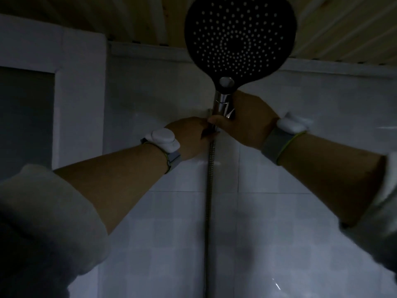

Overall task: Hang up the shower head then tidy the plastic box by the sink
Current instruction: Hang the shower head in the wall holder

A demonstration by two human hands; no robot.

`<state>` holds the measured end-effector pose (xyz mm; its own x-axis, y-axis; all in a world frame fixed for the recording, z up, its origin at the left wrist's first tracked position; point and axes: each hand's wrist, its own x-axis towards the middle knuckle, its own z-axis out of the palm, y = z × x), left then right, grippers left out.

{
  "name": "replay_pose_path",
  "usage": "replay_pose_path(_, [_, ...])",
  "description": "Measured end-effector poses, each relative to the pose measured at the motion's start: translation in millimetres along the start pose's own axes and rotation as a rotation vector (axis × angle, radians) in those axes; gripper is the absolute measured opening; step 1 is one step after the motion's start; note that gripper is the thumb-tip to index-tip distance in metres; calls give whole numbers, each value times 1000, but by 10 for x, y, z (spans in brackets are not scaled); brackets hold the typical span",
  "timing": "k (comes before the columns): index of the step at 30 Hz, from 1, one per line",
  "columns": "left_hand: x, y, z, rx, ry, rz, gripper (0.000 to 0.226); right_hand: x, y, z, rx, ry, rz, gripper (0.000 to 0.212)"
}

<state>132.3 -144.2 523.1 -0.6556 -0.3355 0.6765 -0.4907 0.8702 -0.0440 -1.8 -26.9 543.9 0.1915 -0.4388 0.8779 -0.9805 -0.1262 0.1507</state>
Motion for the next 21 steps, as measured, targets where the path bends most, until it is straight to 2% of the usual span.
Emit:
replay_pose_path(2, [-27,-6,-4,12,-4,7,38,-25,8,34,93,13,18,47])
replay_pose_path(6, [-41,45,-10,-5,21,-14,37,33,78,-28,97,-115,12,46])
replay_pose_path(12, [-6,131,25,27,24,-162,36,34,128,-1,175,-148,-8,48])
replay_pose_path(15, [0,180,-34,26,32,-201,42,58,183,-52,246,-215,-46,43])
replay_pose_path(17, [-26,224,-64,30,93,-213,46,41,214,-74,289,-214,-61,43])
replay_pose_path(21, [-102,317,-75,11,186,-175,69,-59,291,-3,375,-196,-51,37])
